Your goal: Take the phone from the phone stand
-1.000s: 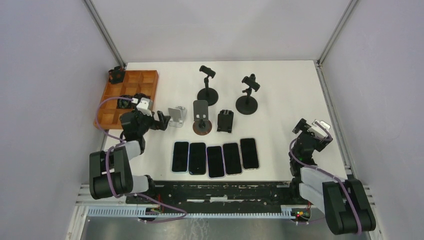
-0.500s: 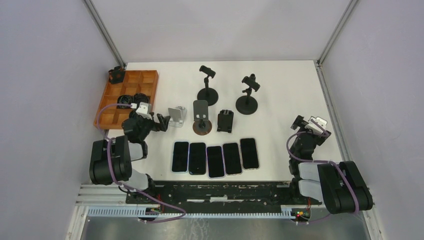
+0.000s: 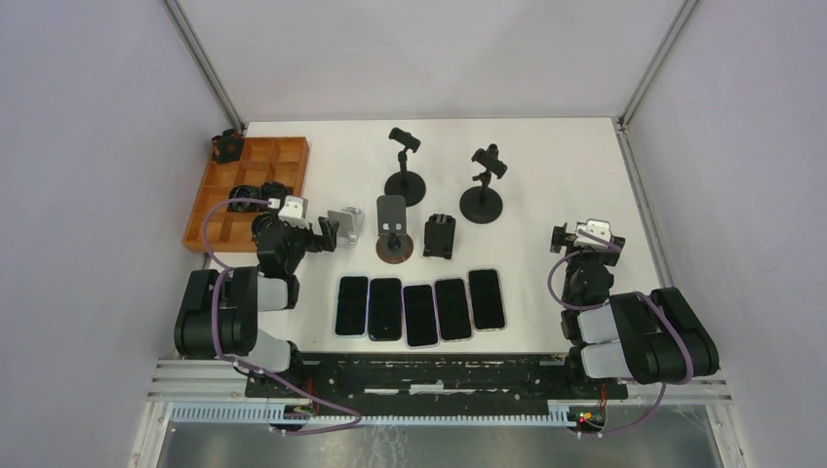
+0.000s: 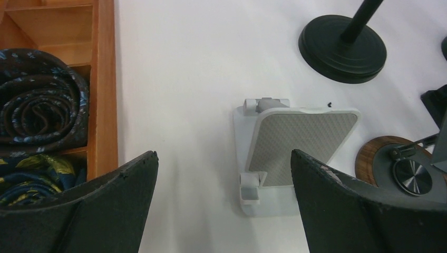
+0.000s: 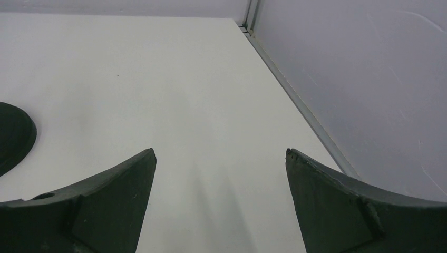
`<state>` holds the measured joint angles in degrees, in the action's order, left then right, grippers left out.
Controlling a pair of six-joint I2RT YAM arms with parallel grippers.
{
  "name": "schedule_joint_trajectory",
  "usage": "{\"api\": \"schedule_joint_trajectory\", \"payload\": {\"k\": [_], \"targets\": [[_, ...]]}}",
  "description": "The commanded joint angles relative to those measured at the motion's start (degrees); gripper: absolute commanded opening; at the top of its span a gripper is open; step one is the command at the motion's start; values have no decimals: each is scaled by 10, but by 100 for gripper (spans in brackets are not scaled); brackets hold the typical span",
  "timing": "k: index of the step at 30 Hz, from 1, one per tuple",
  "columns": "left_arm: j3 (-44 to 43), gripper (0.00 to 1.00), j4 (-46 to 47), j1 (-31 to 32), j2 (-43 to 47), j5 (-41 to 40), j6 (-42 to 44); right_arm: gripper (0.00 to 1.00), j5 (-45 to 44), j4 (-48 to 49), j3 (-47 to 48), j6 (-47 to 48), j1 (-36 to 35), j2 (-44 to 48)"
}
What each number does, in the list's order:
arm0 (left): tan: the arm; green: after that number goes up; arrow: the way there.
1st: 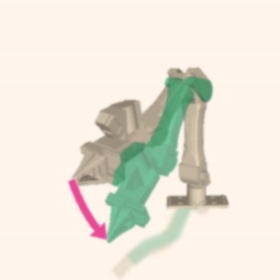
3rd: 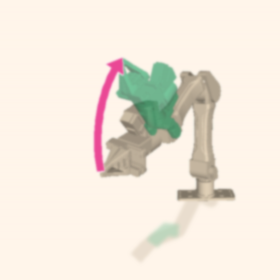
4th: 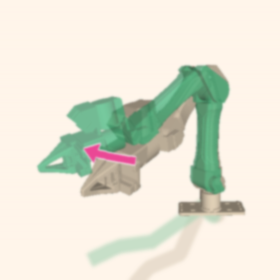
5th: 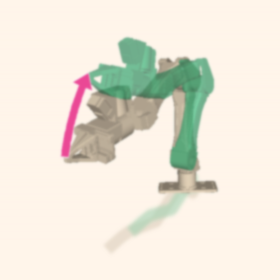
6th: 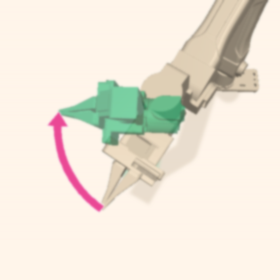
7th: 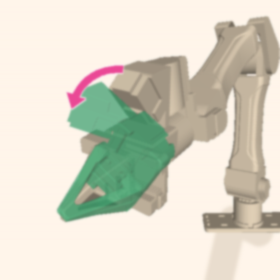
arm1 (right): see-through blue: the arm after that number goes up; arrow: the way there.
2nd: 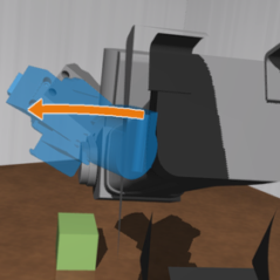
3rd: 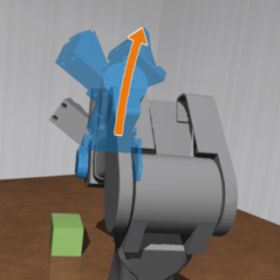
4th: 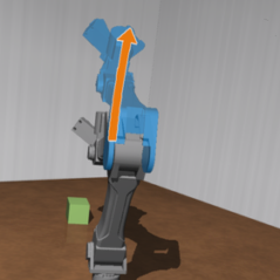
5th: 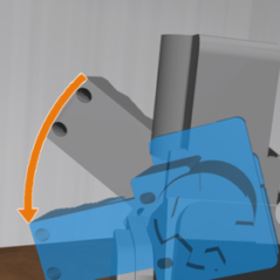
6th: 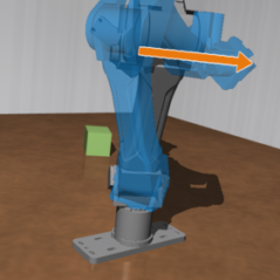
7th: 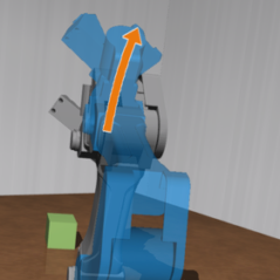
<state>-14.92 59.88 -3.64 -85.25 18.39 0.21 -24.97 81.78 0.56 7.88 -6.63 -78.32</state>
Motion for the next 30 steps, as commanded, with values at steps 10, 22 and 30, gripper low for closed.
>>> {"api": "schedule_joint_trajectory", "payload": {"k": [10, 22, 30], "targets": [[-14, 100, 3, 2, 2, -44, 22, 98, 3, 1, -65, 10, -2, 2], [-12, 100, 6, 0, 2, -44, 21, 98, 3, 2, -64, 10, -2, 2], [-23, 100, -10, 7, -5, -56, 23, 98, 3, 3, -65, 10, -2, 1]]}}
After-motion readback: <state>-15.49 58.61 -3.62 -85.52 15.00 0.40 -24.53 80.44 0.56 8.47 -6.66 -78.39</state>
